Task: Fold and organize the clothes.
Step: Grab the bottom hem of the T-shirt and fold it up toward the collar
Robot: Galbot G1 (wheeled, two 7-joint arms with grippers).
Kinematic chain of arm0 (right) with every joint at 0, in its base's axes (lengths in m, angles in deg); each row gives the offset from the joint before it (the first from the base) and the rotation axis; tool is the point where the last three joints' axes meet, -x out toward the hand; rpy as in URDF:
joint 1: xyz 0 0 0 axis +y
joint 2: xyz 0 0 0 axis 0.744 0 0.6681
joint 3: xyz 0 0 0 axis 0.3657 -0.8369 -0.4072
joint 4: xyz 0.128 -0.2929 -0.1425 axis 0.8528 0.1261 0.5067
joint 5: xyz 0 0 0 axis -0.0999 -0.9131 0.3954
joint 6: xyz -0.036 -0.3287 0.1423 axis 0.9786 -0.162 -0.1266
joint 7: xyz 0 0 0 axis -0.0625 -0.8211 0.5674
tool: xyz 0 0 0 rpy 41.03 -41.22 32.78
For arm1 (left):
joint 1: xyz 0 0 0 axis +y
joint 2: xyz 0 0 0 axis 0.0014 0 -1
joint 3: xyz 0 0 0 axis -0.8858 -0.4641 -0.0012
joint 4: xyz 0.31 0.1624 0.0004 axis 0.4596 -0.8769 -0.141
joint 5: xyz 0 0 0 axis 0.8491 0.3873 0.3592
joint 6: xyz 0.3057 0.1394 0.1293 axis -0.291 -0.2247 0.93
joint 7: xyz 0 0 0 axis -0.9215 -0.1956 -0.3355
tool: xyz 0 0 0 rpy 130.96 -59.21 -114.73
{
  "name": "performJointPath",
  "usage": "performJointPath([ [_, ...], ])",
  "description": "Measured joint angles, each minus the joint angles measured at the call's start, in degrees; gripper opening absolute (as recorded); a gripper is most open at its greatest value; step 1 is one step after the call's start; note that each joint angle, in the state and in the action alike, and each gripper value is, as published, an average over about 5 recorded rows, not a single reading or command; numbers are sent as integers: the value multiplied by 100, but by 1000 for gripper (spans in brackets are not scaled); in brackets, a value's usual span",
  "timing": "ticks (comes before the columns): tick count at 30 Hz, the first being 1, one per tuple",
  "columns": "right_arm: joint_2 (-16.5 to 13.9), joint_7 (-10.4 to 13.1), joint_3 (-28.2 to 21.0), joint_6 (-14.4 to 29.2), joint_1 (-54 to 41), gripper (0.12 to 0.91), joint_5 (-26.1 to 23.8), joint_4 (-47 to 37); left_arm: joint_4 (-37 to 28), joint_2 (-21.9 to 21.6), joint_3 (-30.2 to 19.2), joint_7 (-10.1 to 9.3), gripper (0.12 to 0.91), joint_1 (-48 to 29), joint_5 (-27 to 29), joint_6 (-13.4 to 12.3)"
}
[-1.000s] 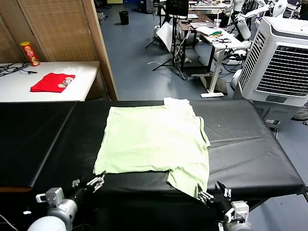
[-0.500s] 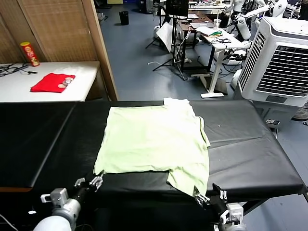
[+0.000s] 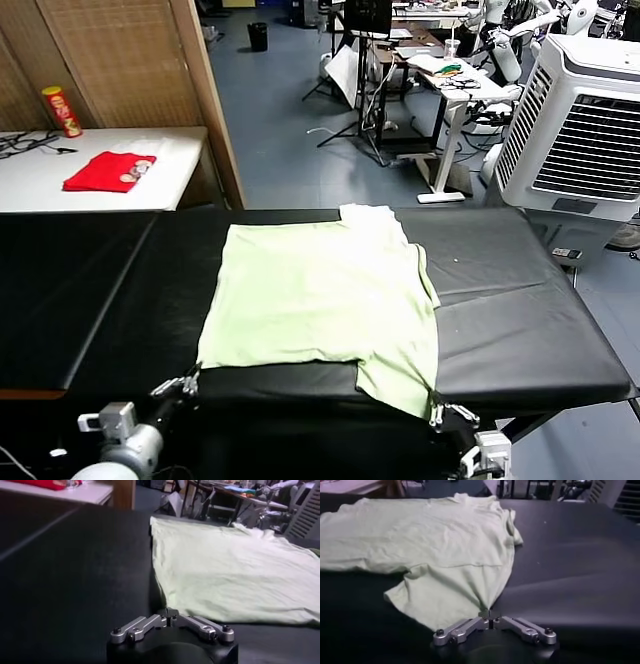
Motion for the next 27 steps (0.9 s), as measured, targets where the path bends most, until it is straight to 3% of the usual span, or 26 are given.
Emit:
performJointPath([
  [5, -137, -83, 12, 527, -616, 121, 312, -480, 232, 44, 170, 52, 127, 197, -56, -233],
  [9, -280, -68, -97, 679, -1405, 121, 394, -1021, 181, 138, 132, 111, 127, -70, -47, -411],
  [17, -488, -51, -432, 1061, -2811, 121, 220, -2044, -348, 356, -150, 119, 127, -1128, 487, -715],
  [27, -378, -132, -953, 1293, -3862, 121, -231, -3354, -1078, 337, -356, 190, 127, -1803, 1151, -969],
])
